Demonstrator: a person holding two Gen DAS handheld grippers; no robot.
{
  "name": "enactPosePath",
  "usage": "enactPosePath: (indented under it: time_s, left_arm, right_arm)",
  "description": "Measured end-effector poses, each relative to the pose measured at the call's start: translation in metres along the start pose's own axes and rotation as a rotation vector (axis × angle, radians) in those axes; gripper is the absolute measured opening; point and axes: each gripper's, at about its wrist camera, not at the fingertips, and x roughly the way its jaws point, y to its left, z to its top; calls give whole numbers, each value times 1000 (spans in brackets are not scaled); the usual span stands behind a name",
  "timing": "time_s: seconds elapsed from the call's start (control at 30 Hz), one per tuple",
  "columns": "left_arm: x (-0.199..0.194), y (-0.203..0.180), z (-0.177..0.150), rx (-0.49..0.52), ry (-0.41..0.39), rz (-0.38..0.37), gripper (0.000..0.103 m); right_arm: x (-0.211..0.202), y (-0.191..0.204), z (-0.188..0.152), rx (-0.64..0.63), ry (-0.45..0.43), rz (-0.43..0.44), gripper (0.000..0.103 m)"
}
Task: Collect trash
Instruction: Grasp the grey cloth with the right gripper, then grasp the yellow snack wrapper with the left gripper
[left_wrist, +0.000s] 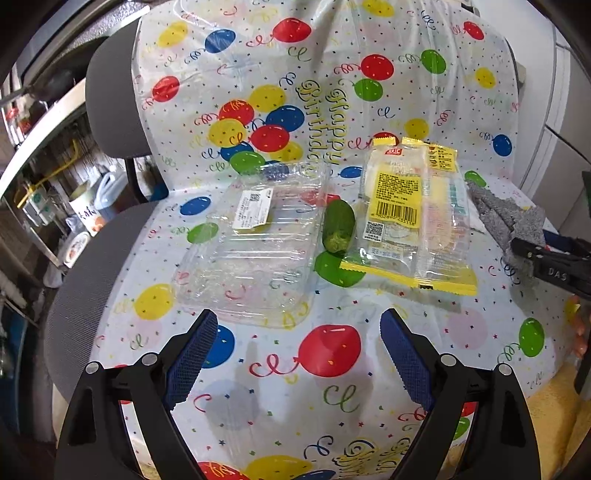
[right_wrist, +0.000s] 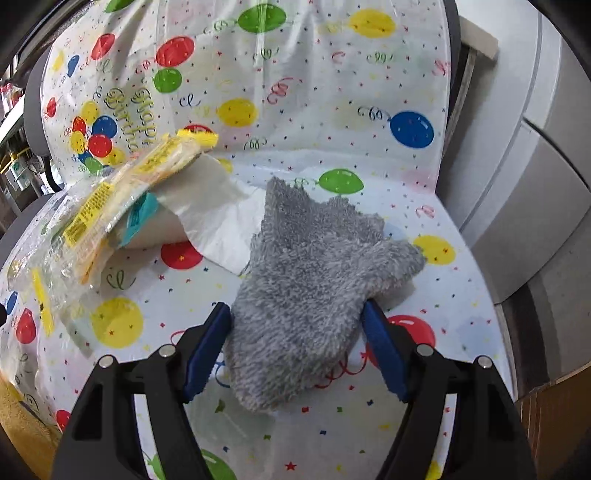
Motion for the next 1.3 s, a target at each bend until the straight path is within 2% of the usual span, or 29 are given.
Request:
enactPosePath:
  time_s: [0.1,0.2,0.37,0.43,0.53,0.73,0.93,1.1,1.17,1.3]
  left_arm:
    - [-1,0,1,-5,6,3,89]
    - [-1,1,2,-5,10,5,89]
    - [-1,1,3,-10,12,3,89]
    - [-2,1,3,-13,12,1,89]
    - [-4,0,4,-14,10,-1,89]
    - [-9,-4,5,-5,-4,-13,89]
    - [-13,-36,18,56,-36,-83,89]
    - [-2,-76,30,125,-57,-143,85]
    - [7,-88,33,148,-47,-141,76]
    - [34,-110,35,208,-6,-103,72]
  right_arm:
    - [8,-1,2,1,19,4,72]
    - [18,2,2,-18,45,-14,59]
    - [25,6,1,-53,56,-34,47]
    - [24,7,1,-62,52,-47,34]
    - [12,1,2,-33,14,-49,25]
    - [-52,-15,-1,47,-112,-18,23]
    - [-101,-23,-20,77,-165,-31,23]
    - [-104,-28,-30,86,-166,-15,24]
    - [-104,-29,-32,91,-164,-8,24]
    - [-101,-31,-36,102,-153,10,24]
